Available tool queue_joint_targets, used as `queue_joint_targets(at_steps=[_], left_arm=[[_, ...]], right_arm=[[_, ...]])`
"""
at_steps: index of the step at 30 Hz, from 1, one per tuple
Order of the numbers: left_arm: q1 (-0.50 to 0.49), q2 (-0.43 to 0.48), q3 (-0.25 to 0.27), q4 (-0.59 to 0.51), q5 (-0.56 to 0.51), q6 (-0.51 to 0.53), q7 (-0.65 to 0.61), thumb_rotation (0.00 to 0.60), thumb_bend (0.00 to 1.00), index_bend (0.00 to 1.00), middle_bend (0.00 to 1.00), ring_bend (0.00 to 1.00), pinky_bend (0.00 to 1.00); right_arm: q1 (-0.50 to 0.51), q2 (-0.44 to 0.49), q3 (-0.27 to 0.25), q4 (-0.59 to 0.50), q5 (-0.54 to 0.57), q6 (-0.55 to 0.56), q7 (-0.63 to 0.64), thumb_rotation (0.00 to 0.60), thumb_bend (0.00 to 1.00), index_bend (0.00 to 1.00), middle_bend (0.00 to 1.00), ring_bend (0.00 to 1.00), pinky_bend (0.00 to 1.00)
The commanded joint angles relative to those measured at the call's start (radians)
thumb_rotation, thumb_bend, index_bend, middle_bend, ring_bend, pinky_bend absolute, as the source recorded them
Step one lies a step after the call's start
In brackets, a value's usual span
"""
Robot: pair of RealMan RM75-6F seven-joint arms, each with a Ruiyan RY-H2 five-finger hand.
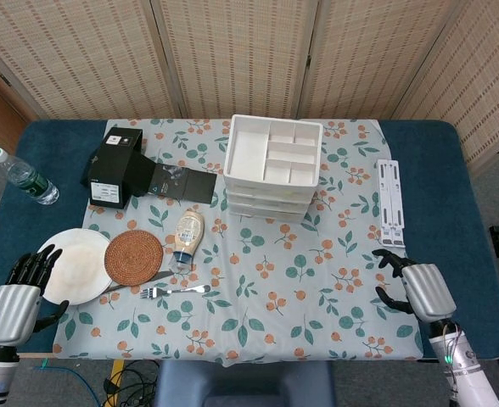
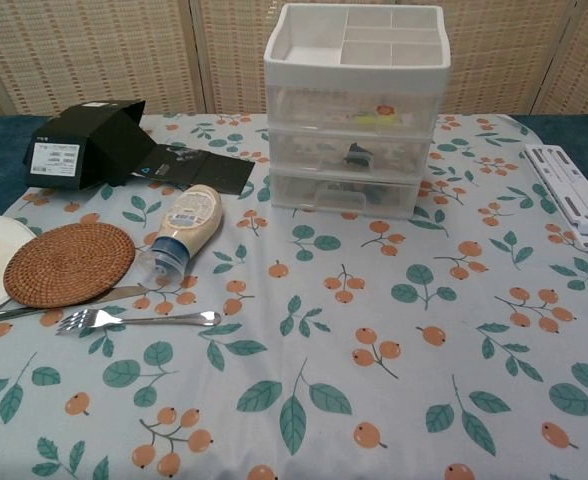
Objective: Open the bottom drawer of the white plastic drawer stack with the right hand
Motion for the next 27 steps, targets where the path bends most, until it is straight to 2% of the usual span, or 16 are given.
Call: queue_joint_targets(at_steps=[1,6,10,13,23,27], left_arm=[[0.001,-0.002,0.001,0.0,0.001,0.001,0.001,0.6,0.25,0.06,0.07,0.11,0.09],[0.003,-0.001,0.004,0.003,-0.001,-0.001,0.0,0.6,0.25,0.06,0.07,0.11,0.09],[0.006,0.003,0.003,0.005,-0.001,0.005,-0.007,0.6,0.25,0.06,0.07,0.11,0.09],[0.008,0.006,0.003,0.005,-0.003,0.005,-0.009,0.6,0.25,0.06,0.07,0.11,0.09],[0.014,0.014,0.006,0.003,0.002,0.013,-0.014,0.6,0.25,0.06,0.07,0.11,0.09],[0.019,0.017,0.006,0.004,-0.001,0.018,-0.017,0.6,0.25,0.06,0.07,0.11,0.09]], right_arm=[[0.045,-0.014,0.028,-0.051,0.058,-0.094,0.078,0.6,0.36,0.2,0.51,0.61,0.78],[0.094,-0.042,0.067,-0.087,0.15,-0.226,0.249,0.6,0.42,0.16,0.64,0.74,0.85],[0.147,-0.048,0.104,-0.091,0.231,-0.379,0.431,0.6,0.47,0.08,0.68,0.8,0.91],[0.178,-0.066,0.134,-0.071,0.269,-0.453,0.525,0.6,0.5,0.03,0.69,0.84,0.93],[0.299,-0.183,0.241,0.036,0.415,-0.62,0.624,0.6,0.54,0.01,0.71,0.89,0.96],[0.333,-0.227,0.265,0.072,0.461,-0.646,0.619,0.6,0.55,0.01,0.71,0.89,0.96]])
